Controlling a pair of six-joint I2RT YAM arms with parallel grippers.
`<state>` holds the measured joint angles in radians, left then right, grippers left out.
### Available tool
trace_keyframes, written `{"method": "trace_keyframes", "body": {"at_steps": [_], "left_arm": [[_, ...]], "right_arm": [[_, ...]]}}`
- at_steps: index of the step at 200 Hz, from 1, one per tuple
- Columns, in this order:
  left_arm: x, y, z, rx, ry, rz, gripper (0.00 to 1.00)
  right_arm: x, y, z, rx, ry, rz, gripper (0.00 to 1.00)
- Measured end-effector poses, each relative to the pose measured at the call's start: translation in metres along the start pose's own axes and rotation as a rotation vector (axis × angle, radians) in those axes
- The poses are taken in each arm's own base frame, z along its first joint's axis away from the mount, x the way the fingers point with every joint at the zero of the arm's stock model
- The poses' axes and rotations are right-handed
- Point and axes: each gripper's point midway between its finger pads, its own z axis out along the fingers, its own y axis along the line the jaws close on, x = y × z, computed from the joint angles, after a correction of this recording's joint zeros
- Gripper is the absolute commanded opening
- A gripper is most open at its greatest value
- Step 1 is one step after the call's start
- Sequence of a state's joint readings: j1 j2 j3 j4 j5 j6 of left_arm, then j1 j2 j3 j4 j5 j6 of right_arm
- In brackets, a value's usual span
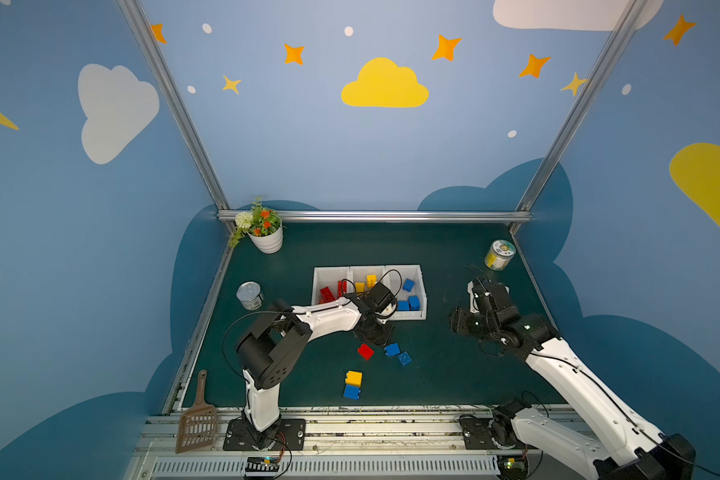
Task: Sort the legos into containers by color
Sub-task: 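Carry the yellow brick with the left gripper into the middle compartment and release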
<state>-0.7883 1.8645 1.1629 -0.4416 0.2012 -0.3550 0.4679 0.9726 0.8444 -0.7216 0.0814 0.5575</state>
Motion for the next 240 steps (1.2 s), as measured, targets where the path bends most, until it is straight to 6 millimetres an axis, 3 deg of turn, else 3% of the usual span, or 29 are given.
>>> {"method": "trace_keyframes", "body": {"at_steps": [39, 74, 114, 148, 167, 191, 211, 240], "left_arm": [[-0.002, 0.000, -0.004, -0.010, -0.013, 0.003, 0.18], [-0.012, -0.004, -0.024, -0.022, -0.049, 0.012, 0.18], [-0.062, -0.002, -0.082, -0.042, -0.210, 0.018, 0.20], [-0.102, 0.031, -0.118, -0.084, -0.315, -0.038, 0.22], [-0.116, 0.051, -0.121, -0.105, -0.318, -0.068, 0.28], [-0.125, 0.070, -0.103, -0.123, -0.275, -0.085, 0.45], [-0.119, 0.076, -0.090, -0.132, -0.232, -0.095, 0.55], [-0.117, 0.078, -0.090, -0.137, -0.222, -0.108, 0.60]], "right_arm": [[0.001, 0.000, -0.001, -0.001, -0.002, 0.003, 0.62], [0.000, 0.000, -0.001, -0.002, -0.003, 0.003, 0.62], [0.000, 0.000, -0.003, -0.008, -0.011, 0.003, 0.62], [0.001, 0.002, -0.004, -0.026, -0.011, 0.003, 0.61], [0.005, 0.002, -0.002, -0.027, -0.002, 0.002, 0.62], [0.008, 0.004, -0.001, -0.042, 0.013, -0.010, 0.63], [0.012, 0.007, 0.001, -0.056, 0.042, -0.026, 0.64], [0.025, 0.010, 0.010, -0.073, 0.123, -0.042, 0.64]]}}
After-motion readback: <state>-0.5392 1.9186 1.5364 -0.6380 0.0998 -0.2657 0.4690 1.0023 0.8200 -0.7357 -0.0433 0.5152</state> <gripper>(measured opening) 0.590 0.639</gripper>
